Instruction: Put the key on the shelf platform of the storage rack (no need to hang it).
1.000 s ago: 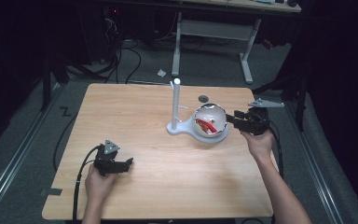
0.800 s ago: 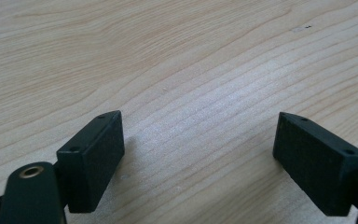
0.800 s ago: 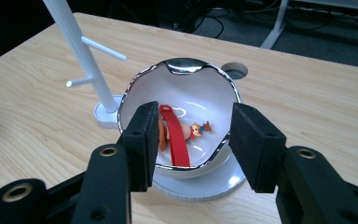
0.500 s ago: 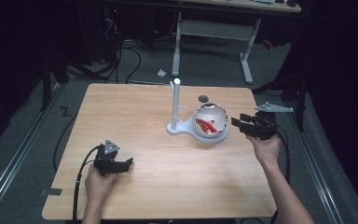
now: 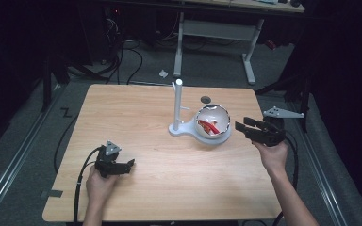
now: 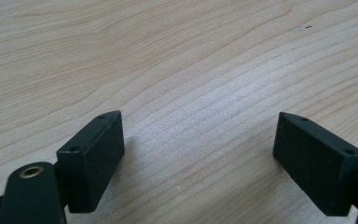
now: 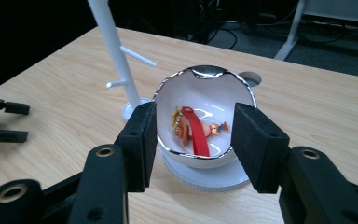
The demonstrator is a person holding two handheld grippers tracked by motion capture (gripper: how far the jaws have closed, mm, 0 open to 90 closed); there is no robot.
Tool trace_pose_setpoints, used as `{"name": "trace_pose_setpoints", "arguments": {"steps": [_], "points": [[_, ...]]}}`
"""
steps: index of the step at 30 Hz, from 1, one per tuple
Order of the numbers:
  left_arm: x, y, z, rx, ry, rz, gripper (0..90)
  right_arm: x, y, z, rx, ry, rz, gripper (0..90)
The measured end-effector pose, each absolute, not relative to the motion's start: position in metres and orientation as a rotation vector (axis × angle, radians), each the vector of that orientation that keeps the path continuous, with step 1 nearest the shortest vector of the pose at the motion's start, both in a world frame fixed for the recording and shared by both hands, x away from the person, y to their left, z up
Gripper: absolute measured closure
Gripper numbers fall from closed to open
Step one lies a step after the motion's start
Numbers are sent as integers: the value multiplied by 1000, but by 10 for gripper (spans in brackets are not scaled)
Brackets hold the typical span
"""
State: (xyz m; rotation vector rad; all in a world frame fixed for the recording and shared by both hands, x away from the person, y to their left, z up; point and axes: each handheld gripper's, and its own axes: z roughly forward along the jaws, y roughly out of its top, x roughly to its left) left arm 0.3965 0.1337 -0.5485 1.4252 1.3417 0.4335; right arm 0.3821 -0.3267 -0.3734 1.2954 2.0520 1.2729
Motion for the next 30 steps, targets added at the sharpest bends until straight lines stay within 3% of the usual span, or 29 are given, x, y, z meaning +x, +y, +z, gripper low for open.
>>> {"name": "trace_pose_setpoints", "arguments": {"steps": [30], "points": [[397,134,-548,1425,1342,433,167,336,-322,-390,1243,2051,1349,503]]}}
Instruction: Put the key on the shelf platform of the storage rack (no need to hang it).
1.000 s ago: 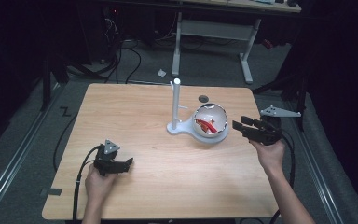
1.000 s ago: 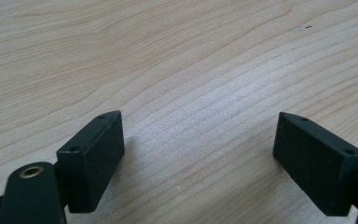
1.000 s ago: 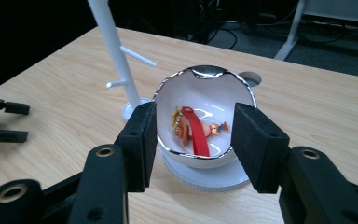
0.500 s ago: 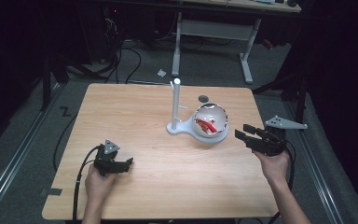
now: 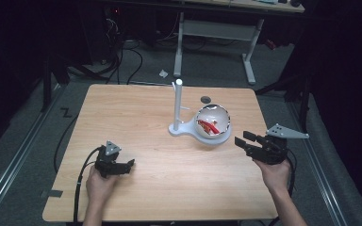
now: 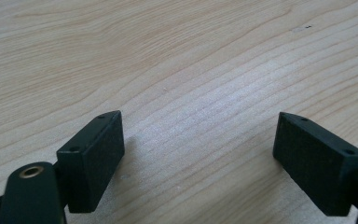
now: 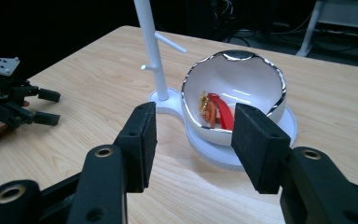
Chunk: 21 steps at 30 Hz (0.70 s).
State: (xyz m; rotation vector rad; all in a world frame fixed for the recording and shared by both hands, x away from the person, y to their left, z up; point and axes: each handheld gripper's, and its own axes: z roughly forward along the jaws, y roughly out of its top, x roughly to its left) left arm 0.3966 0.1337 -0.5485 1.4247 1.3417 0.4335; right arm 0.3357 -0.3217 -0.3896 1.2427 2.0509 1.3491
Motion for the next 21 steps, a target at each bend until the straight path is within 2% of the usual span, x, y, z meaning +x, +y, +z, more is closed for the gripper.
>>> {"name": "trace_pose_setpoints", "arguments": {"steps": [21], "points": [[397,134,-548,1425,1342,433,167,341,-306,-407,1237,2083,1366,503]]}}
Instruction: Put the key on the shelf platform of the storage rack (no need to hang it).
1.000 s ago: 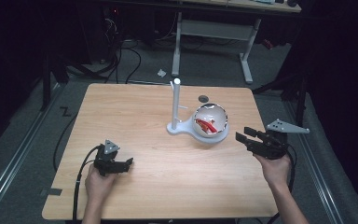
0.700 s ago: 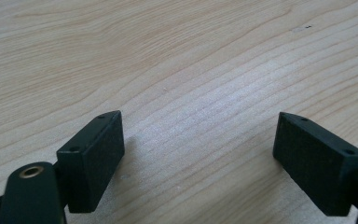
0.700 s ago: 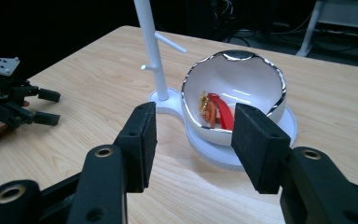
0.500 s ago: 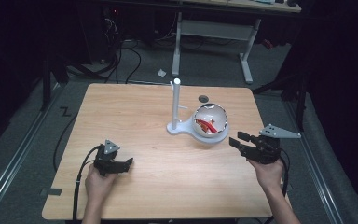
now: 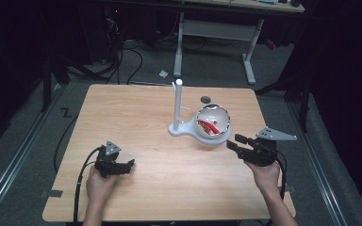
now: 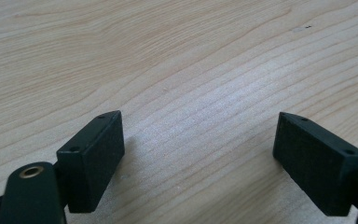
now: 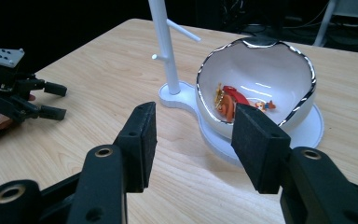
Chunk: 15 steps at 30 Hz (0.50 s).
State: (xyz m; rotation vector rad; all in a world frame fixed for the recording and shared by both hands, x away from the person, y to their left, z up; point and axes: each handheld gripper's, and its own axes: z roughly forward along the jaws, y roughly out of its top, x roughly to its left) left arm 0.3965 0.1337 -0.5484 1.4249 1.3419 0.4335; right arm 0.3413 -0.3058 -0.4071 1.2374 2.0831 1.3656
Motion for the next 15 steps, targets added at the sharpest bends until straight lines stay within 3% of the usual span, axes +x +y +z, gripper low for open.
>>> {"name": "trace_pose_setpoints", "arguments": {"steps": [15], "points": [[397,134,-548,1425,1342,433,167,345,-291,-419,1230,2126,1376,503]]}}
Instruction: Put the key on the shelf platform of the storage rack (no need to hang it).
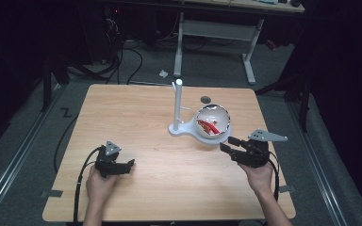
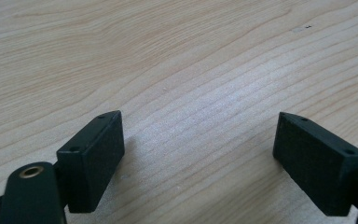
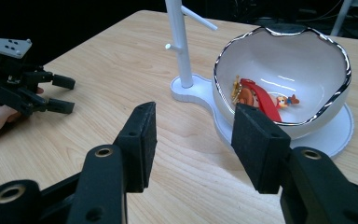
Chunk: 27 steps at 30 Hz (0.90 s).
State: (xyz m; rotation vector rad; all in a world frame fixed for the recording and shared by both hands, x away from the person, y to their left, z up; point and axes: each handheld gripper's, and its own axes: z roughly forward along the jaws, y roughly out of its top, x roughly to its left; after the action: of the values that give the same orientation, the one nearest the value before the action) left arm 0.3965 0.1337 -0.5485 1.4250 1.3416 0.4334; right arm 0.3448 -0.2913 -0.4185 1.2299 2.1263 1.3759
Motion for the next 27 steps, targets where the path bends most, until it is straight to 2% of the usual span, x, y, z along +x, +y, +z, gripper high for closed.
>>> {"name": "trace_pose_setpoints", "arguments": {"steps": [27], "points": [[397,134,-548,1425,1342,434,166,357,-261,-452,1235,2217,1341,492]]}}
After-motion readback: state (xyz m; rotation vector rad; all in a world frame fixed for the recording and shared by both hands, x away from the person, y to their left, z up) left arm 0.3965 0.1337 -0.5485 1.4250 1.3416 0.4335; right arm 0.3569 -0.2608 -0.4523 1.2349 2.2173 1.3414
